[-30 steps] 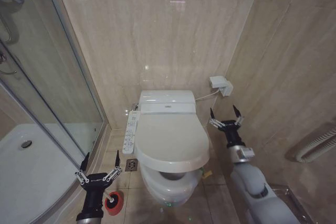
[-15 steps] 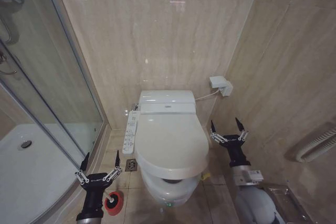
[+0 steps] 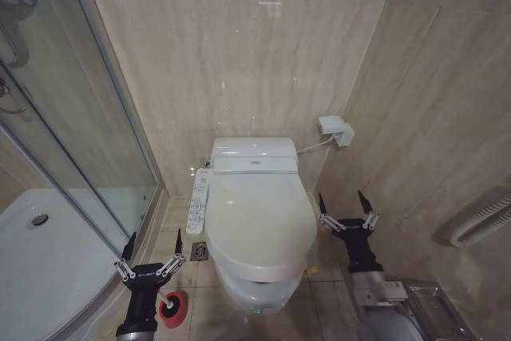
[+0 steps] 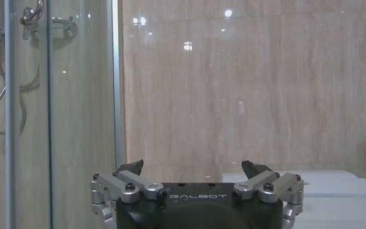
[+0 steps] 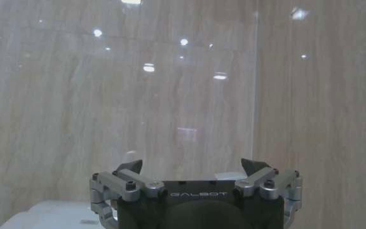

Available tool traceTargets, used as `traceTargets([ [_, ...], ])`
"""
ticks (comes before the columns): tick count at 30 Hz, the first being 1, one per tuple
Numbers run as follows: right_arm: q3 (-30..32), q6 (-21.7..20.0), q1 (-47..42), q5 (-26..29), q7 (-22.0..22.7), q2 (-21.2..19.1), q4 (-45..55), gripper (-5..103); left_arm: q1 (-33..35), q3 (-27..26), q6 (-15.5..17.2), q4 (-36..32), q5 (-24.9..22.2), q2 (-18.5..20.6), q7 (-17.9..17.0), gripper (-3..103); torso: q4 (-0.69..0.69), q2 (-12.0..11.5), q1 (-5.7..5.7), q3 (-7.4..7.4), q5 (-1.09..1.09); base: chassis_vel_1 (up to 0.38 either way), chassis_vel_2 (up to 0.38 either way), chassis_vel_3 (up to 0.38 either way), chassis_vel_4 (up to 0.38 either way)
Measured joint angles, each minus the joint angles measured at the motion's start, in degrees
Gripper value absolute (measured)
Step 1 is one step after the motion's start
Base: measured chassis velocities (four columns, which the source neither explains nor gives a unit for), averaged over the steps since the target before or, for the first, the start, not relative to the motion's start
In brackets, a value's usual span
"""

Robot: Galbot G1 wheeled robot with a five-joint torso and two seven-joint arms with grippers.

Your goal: Open the toilet lid, clean the toilet bowl with a toilet brush, close the toilet lid, and flush.

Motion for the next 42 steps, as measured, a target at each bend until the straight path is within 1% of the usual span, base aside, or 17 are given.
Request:
traceTargets([
  [2,0.0,0.0,0.4,-0.1,0.0,0.4,-0.3,100,0.0,0.0,0.0,0.0,0.0,0.0,0.0,100,0.0,0.0,0.0,0.0,0.01,0.0,0.0,0.0,0.0],
  [6,0.2,-0.8,1.7,-1.0,0.5,3.3,-0.6,100,0.0,0.0,0.0,0.0,0.0,0.0,0.0,100,0.02,0.0,0.0,0.0,0.01,0.0,0.0,0.0,0.0],
  [7,0.2,-0.8,1.7,-1.0,0.5,3.3,-0.6,100,0.0,0.0,0.0,0.0,0.0,0.0,0.0,100,0.02,0.0,0.0,0.0,0.01,0.0,0.0,0.0,0.0],
  [11,0.2,-1.4,0.3,-2.6,0.5,5.9,0.8,100,0.0,0.0,0.0,0.0,0.0,0.0,0.0,100,0.01,0.0,0.0,0.0,0.0,0.0,0.0,0.0,0.0],
  [12,0.2,-1.4,0.3,-2.6,0.5,5.9,0.8,100,0.0,0.0,0.0,0.0,0.0,0.0,0.0,100,0.01,0.0,0.0,0.0,0.0,0.0,0.0,0.0,0.0],
  [16,-0.1,-1.4,-1.5,-3.4,0.2,8.5,2.3,100,0.0,0.0,0.0,0.0,0.0,0.0,0.0,100,0.01,0.0,0.0,0.0,0.0,0.0,0.0,0.0,0.0],
  [17,-0.1,-1.4,-1.5,-3.4,0.2,8.5,2.3,100,0.0,0.0,0.0,0.0,0.0,0.0,0.0,100,0.01,0.0,0.0,0.0,0.0,0.0,0.0,0.0,0.0],
  [20,-0.5,-1.3,-2.5,-3.7,-0.2,10.2,3.6,100,0.0,0.0,0.0,0.0,0.0,0.0,0.0,100,0.01,0.0,0.0,0.0,0.0,0.0,0.0,0.0,0.0],
  [27,-0.9,-0.6,-3.4,-4.6,-1.2,11.4,4.5,100,0.0,0.0,0.0,0.0,0.0,0.0,0.0,100,0.0,0.0,0.0,0.0,0.0,0.0,0.0,0.0,0.0],
  [33,-1.8,-1.0,-1.8,-4.9,-1.8,12.0,4.3,100,0.0,0.0,0.0,0.0,0.0,0.0,0.0,100,0.01,0.0,0.0,0.0,0.0,0.0,0.0,0.0,0.0],
  [42,-2.3,-1.3,0.4,-4.8,-2.7,11.4,2.8,100,0.0,0.0,0.0,0.0,0.0,0.0,0.0,100,0.01,0.0,0.0,0.0,0.01,0.0,0.0,0.0,0.0],
])
